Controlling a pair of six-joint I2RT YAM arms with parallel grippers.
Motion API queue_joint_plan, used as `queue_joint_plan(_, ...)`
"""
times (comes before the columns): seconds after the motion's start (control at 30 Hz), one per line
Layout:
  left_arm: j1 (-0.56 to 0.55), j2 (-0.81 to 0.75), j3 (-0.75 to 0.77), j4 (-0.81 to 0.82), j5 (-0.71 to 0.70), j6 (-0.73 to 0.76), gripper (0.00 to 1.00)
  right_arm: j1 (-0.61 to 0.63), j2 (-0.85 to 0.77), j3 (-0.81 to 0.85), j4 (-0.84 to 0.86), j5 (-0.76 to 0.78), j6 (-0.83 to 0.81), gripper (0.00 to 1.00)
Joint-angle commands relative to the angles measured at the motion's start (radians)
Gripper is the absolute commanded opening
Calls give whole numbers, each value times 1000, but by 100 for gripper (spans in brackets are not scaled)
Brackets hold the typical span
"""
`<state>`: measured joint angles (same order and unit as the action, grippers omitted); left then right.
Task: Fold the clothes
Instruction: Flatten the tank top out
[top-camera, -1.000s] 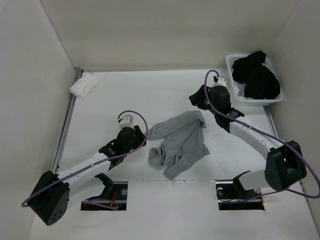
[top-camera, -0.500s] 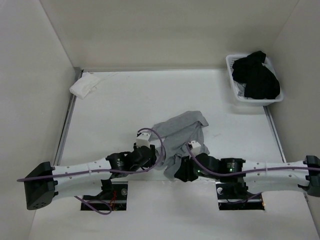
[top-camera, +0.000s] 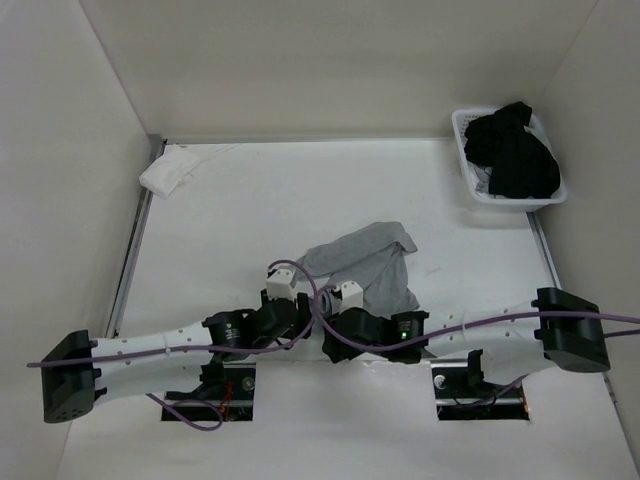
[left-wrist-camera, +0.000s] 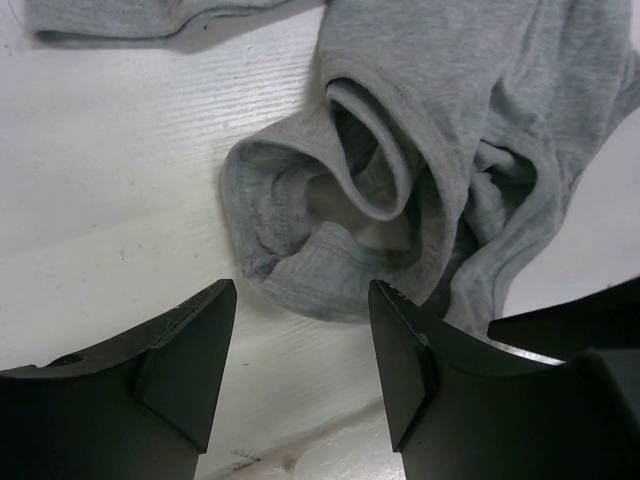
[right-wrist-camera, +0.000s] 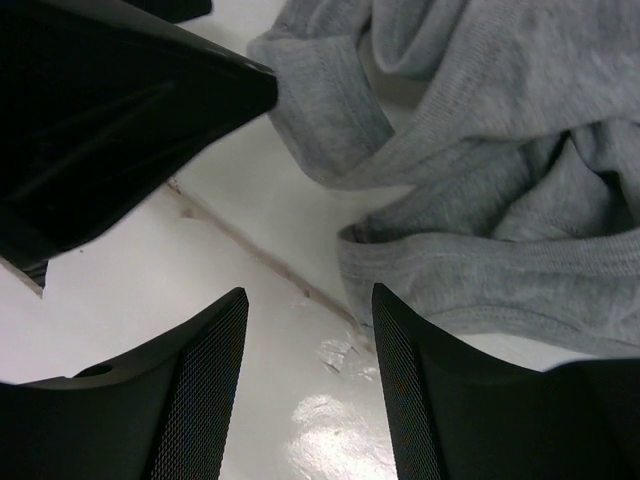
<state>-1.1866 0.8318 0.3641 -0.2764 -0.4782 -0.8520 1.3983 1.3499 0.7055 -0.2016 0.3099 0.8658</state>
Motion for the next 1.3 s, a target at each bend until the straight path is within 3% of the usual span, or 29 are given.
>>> queue_joint_plan(0.0, 31, 72, -1, 29, 23, -16, 54, 14, 58, 46, -16, 55, -36, 58)
queue_joint_plan(0.2, 63, 217, 19, 128, 72, -9, 49, 18, 133, 34, -6, 74, -11, 57)
queue_joint_plan(0.27, 68, 239, 16, 140, 79, -15, 47, 18, 141, 22, 8, 80, -5, 52)
queue_joint_plan(0.37, 69, 283, 6, 195, 104, -24, 41, 18, 150, 0, 18, 115, 4, 29)
queue_joint_plan(0.4, 71, 303, 4, 227, 122, -27, 34, 18, 149, -6, 18, 124, 6, 18)
queue_joint_plan(0.43, 80, 319, 6, 258, 133, -28, 16, 21, 115, -14, 5, 145, 6, 8)
queue_joint_plan(0.47, 84, 313, 12, 258, 130, -28, 9, 29, 92, -18, 1, 158, 6, 7)
queue_joint_plan(0.53, 101, 232, 28, 232, 128, -35, 1, 52, -50, -32, -40, 202, 6, 6)
queue_joint_plan(0.67, 106, -52, 123, 79, 90, -36, 0, 69, -352, -9, -171, 250, -4, 7)
queue_joint_plan(0.73, 104, -236, 263, -60, -11, 3, 0, 70, -562, 84, -289, 271, -72, 7)
queue_joint_plan(0.87, 66, -333, 510, -109, -158, 122, 0, 70, -669, 349, -432, 351, -235, 7)
queue_joint_plan(0.93, 23, -295, 678, -48, -230, 247, 0, 70, -635, 594, -467, 374, -388, 6)
queue_joint_plan(1.03, -15, -234, 817, 43, -253, 361, 0, 70, -569, 780, -449, 386, -531, 6)
queue_joint_plan(1.13, -57, -143, 1005, 221, -254, 517, 0, 70, -438, 1077, -427, 376, -695, 6)
queue_joint_plan(1.27, -64, -40, 1171, 350, -237, 645, 0, 70, -335, 1293, -366, 388, -836, 7)
